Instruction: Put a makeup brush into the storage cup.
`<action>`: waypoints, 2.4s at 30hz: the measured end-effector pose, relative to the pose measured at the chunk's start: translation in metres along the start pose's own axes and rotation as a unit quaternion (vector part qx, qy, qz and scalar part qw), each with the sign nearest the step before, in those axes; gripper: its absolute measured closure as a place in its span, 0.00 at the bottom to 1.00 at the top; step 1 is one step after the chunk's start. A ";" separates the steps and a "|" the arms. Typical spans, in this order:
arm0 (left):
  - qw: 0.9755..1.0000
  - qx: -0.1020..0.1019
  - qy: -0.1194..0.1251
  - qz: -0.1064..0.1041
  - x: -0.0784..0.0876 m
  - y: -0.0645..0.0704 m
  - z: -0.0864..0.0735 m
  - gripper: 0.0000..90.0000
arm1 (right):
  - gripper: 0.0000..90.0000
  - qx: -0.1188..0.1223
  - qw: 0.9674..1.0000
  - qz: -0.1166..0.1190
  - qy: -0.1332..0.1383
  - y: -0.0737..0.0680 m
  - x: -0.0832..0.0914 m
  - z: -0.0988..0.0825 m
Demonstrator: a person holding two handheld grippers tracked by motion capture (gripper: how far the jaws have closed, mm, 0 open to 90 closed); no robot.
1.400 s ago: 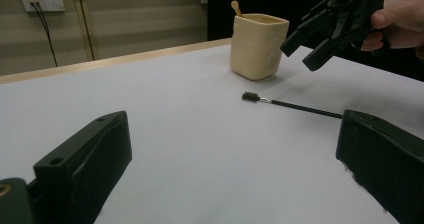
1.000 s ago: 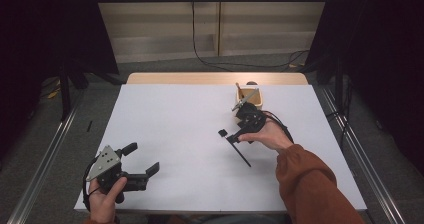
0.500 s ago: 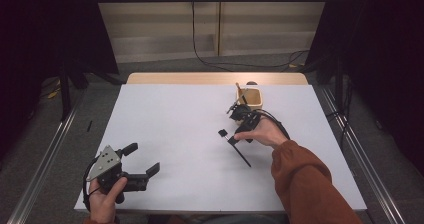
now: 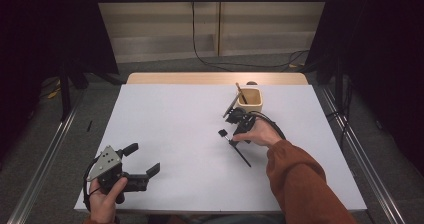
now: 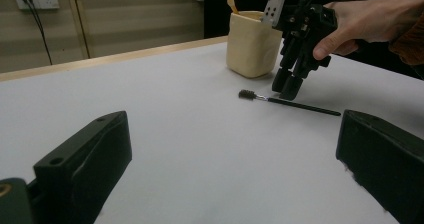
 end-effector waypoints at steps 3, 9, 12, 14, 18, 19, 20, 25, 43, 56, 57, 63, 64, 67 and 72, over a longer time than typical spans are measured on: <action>1.000 -0.001 0.000 0.000 0.000 0.000 0.000 0.01 | 0.74 -0.006 1.000 -0.007 -0.005 0.003 -0.002 0.000; 1.000 -0.003 -0.004 0.000 -0.001 0.000 0.000 0.01 | 0.77 -0.012 1.000 -0.004 -0.001 0.003 -0.004 0.003; 1.000 -0.003 -0.004 0.001 0.000 0.000 0.000 0.01 | 0.76 -0.017 1.000 0.003 0.012 0.002 -0.001 0.004; 1.000 -0.001 -0.004 0.000 -0.001 0.000 -0.001 0.01 | 0.76 -0.016 1.000 0.002 0.010 0.002 0.002 0.004; 1.000 -0.003 -0.003 -0.001 -0.001 0.000 0.000 0.01 | 0.77 -0.012 1.000 0.002 0.004 0.000 -0.002 0.007; 1.000 -0.003 -0.004 -0.001 -0.001 0.000 0.000 0.01 | 0.78 -0.013 1.000 0.004 0.005 -0.001 -0.004 0.008; 1.000 -0.003 -0.003 -0.001 -0.001 0.000 0.000 0.01 | 0.78 -0.008 1.000 0.002 0.001 -0.001 -0.005 0.009; 1.000 0.000 -0.002 0.001 0.000 -0.001 -0.001 0.01 | 0.83 -0.017 1.000 -0.008 -0.011 -0.003 -0.009 0.011; 1.000 0.000 -0.004 0.001 -0.001 0.000 -0.001 0.01 | 0.96 -0.021 0.999 -0.035 -0.029 -0.005 -0.010 0.014; 1.000 0.001 -0.001 0.003 0.000 0.000 -0.001 0.01 | 0.96 -0.020 0.999 -0.031 -0.023 -0.002 -0.004 0.009; 1.000 -0.001 -0.002 0.003 0.000 -0.001 0.000 0.01 | 0.96 -0.024 0.999 -0.028 -0.021 -0.002 -0.002 0.008; 1.000 0.001 -0.003 0.004 0.000 -0.001 0.000 0.01 | 0.96 -0.026 0.999 -0.027 0.004 -0.001 0.006 0.004; 1.000 -0.001 -0.003 0.004 0.000 -0.001 0.000 0.01 | 0.96 -0.024 0.999 -0.027 0.006 -0.001 0.007 0.004; 1.000 0.001 -0.002 0.004 0.000 -0.001 -0.001 0.01 | 0.96 -0.019 0.999 -0.026 0.014 -0.003 0.010 0.001; 1.000 0.001 0.001 0.006 0.001 -0.001 0.000 0.01 | 0.96 -0.023 0.999 -0.027 0.027 -0.005 0.016 -0.003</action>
Point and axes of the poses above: each handheld gripper's, and its own axes: x roughly backward along the jaws, z roughly out of its top, y roughly to its right, the point moved 1 cm from there along -x, roughly forward along the jaws, and after that the axes turned 7 degrees about x, right-handed, at the moved point
